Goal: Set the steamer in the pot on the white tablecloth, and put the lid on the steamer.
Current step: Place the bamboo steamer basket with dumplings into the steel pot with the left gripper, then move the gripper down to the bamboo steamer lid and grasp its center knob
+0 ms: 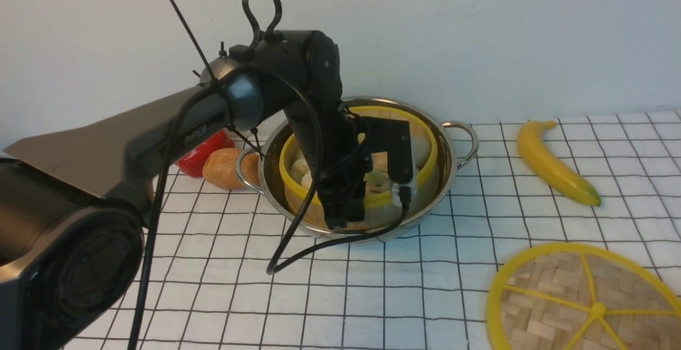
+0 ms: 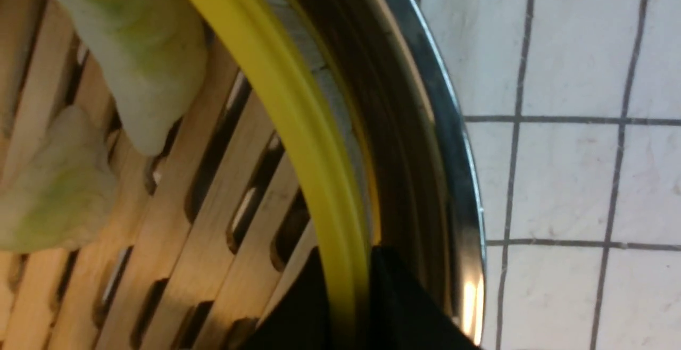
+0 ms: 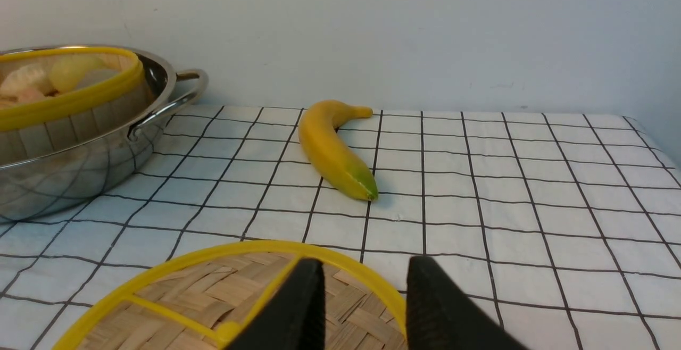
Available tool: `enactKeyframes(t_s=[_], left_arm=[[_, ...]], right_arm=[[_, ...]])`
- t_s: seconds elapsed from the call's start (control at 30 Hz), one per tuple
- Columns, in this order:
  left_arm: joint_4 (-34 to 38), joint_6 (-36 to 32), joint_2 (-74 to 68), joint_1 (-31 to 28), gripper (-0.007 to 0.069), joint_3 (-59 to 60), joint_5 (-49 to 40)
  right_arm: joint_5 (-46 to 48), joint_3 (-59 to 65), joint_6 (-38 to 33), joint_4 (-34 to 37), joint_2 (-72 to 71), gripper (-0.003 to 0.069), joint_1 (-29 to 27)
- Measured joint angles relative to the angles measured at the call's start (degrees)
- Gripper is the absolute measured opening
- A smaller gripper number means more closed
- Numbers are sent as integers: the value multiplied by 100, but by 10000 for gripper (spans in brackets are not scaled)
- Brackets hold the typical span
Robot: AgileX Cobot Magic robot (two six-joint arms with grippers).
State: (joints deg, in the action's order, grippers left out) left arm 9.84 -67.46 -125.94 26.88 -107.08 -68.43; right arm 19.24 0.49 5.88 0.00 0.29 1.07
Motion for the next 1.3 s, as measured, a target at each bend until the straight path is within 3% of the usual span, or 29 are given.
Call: enactKeyframes(t_s=[0.4,0.6,0.73,0.8,0.9,1.0,1.3], left_arm=[[-117,501,24,9,498,-141,-42],[-804,1397,342,13,587,-754,-87],[-1415,2486,618,13,584,-1379,-98],[-1594,3350,751,13,570,-1735,-101],[-1669,4614,860,13,536,-2232,-109],[-1680,5403,885,13,499,-2508,-48],[-1686,5806,855,13,368,-2564,763]], right_arm=[[0,0,0,0,0,243,0],[0,0,0,0,0,243,0],[0,0,0,0,0,243,0],[0,0,0,0,0,243,0],[0,0,0,0,0,243,0],[0,0,0,0,0,243,0],[0,0,0,0,0,243,0]])
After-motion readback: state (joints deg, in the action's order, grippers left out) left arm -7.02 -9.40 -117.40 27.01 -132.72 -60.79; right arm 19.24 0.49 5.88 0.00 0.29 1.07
